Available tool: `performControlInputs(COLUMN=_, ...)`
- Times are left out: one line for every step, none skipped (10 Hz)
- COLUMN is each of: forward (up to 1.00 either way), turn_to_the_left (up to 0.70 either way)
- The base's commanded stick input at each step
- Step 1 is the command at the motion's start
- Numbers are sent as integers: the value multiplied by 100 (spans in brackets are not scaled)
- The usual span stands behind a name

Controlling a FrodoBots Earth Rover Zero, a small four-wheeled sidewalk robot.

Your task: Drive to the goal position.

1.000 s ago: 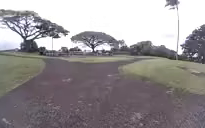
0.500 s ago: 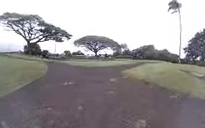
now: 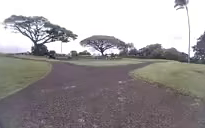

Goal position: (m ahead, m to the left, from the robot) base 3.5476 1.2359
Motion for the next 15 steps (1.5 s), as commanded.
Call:
performControlInputs(forward=70, turn_to_the_left=0)
performControlInputs(forward=70, turn_to_the_left=0)
performControlInputs(forward=70, turn_to_the_left=0)
performControlInputs(forward=70, turn_to_the_left=0)
performControlInputs(forward=70, turn_to_the_left=0)
performControlInputs(forward=70, turn_to_the_left=0)
performControlInputs(forward=70, turn_to_the_left=0)
performControlInputs(forward=70, turn_to_the_left=0)
performControlInputs(forward=70, turn_to_the_left=33)
performControlInputs(forward=70, turn_to_the_left=35)
performControlInputs(forward=70, turn_to_the_left=35)
performControlInputs(forward=70, turn_to_the_left=35)
performControlInputs(forward=70, turn_to_the_left=35)
performControlInputs(forward=70, turn_to_the_left=35)
performControlInputs(forward=70, turn_to_the_left=35)
